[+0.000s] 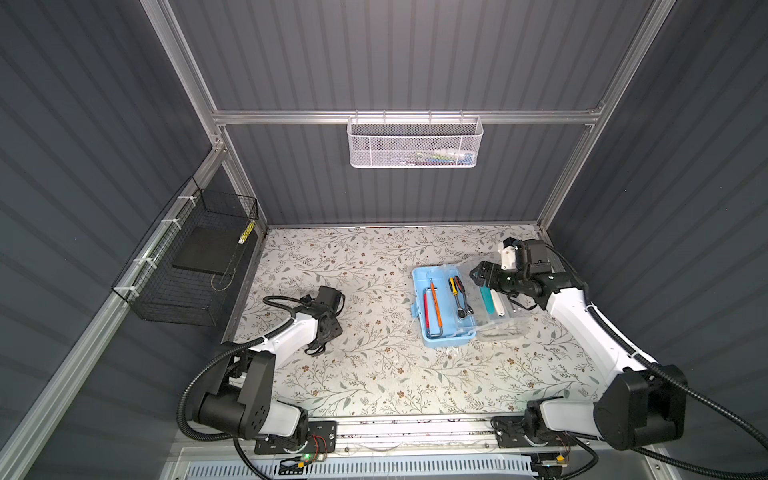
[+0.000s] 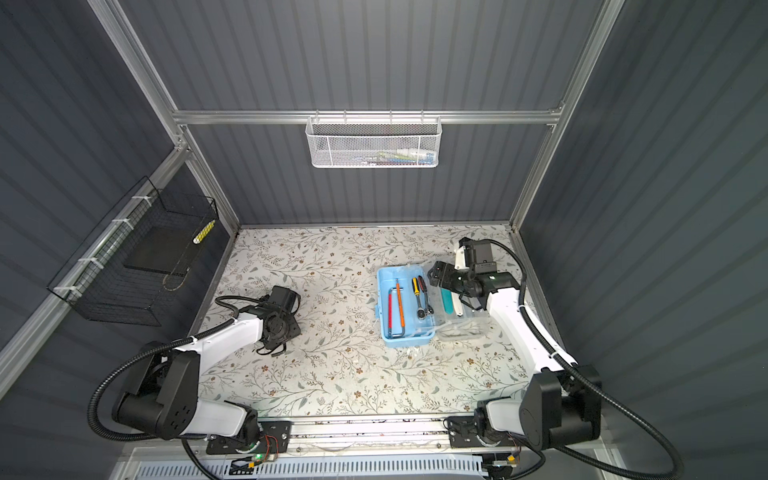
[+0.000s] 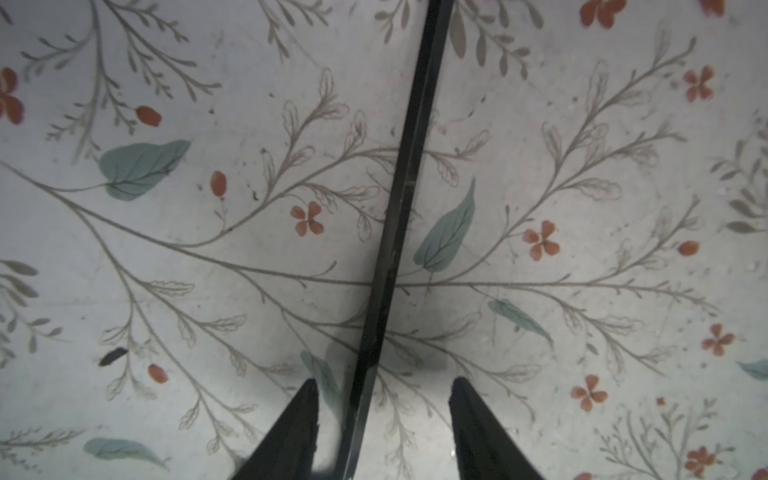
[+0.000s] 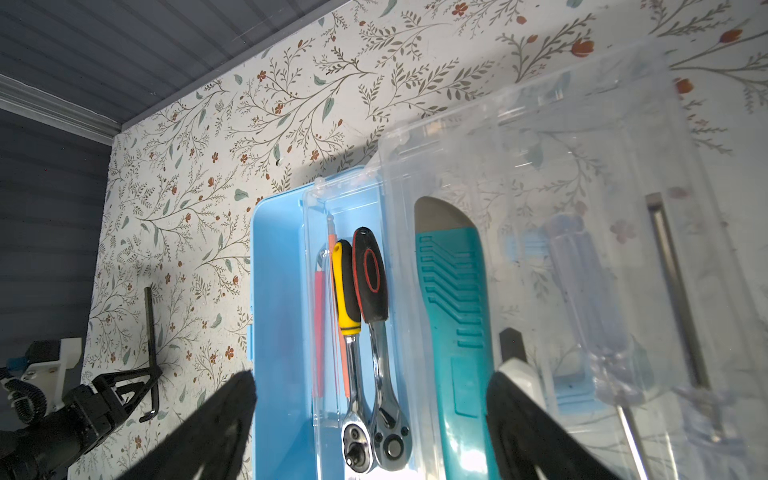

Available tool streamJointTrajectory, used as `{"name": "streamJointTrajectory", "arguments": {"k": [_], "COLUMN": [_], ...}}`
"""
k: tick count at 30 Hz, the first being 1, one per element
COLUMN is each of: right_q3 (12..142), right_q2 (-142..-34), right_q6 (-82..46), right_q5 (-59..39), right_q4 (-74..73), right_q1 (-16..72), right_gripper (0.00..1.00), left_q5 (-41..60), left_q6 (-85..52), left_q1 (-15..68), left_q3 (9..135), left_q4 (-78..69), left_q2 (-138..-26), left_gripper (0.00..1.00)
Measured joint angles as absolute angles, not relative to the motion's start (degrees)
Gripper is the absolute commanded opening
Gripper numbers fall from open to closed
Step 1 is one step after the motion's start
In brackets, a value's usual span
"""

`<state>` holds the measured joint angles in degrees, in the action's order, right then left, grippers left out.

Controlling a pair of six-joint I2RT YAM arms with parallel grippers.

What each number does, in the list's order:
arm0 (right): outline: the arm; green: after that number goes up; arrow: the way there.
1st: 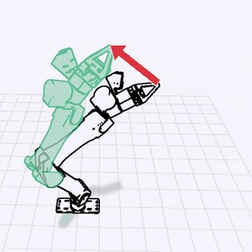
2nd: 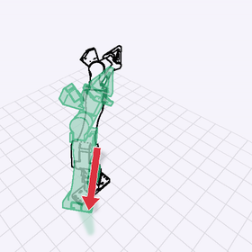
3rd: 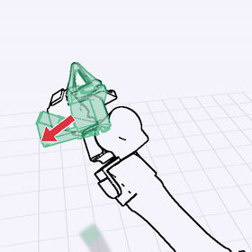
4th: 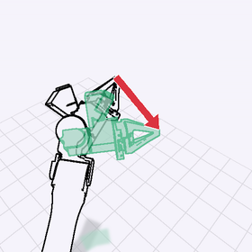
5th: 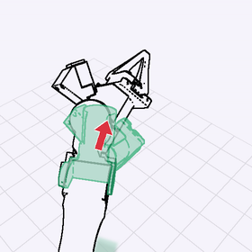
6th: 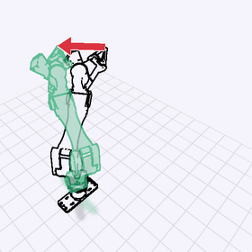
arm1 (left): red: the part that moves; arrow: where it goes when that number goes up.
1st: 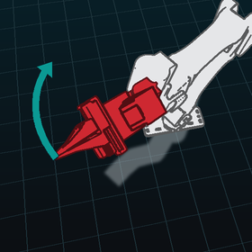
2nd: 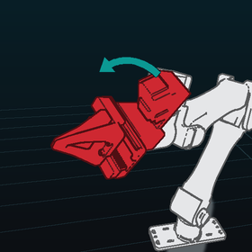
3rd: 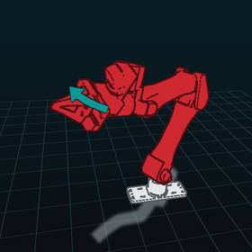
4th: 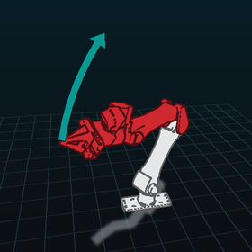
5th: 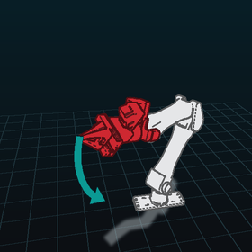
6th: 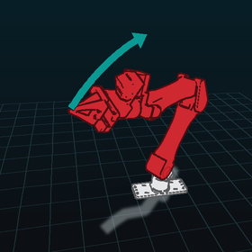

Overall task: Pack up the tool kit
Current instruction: 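Move the left gripper to the black hex key on the table and grasp it, then carry the black hex key toward the right gripper while right moves to meet it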

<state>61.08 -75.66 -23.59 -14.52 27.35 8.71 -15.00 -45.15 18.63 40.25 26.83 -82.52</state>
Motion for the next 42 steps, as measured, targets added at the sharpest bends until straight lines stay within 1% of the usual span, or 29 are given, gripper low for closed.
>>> {"name": "streamJointTrajectory", "arguments": {"k": [3, 9, 11, 20, 23, 26, 33, 38, 42], "right_q3": [61.1, 61.1, 61.1, 61.1, 61.1, 61.1, 63.2, 63.5, 63.6], "right_q2": [-75.7, -75.7, -75.7, -75.7, -75.7, -75.7, -75.7, -76.1, -78.6], "right_q6": [-23.6, -23.6, -23.6, -24.1, -24.3, -24.9, -26.8, -29.8, -32.4], "right_q5": [-14.4, -14.1, -14.1, -14.2, -14.2, -14.2, -14.9, -17.2, -19.8], "right_q4": [27.5, 27.5, 27.5, 27.4, 27.4, 27.3, 26.7, 23.5, 19.7], "right_q1": [8.7, 8.7, 8.7, 8.8, 9.0, 10.0, 13.5, 16.0, 19.2], "right_gripper": [0.88, 0.88, 0.88, 0.87, 0.86, 0.84, 0.78, 0.73, 0.71], "left_q5": [-14.6, -12.8, -11.8, -5.5, -4.4, -3.7, -2.2, 0.6, 3.6], "left_q6": [-44.6, -42.9, -42.2, -39.6, -39.6, -39.6, -39.6, -39.8, -39.8], "left_q1": [18.6, 18.4, 18.3, 18.5, 19.8, 22.9, 32.1, 37.3, 40.9], "left_q3": [39.8, 39.7, 39.8, 40.5, 41.6, 44.4, 56.5, 59.8, 62.2], "left_q4": [25.4, 22.3, 21.6, 19.8, 21.1, 22.3, 20.1, 15.2, 11.7], "left_q2": [-82.9, -83.6, -83.7, -84.1, -83.5, -82.0, -81.3, -83.6, -87.9], "left_gripper": [0.27, 0.08, 0.01, 0.00, 0.00, 0.00, 0.00, 0.00, 0.00]}}
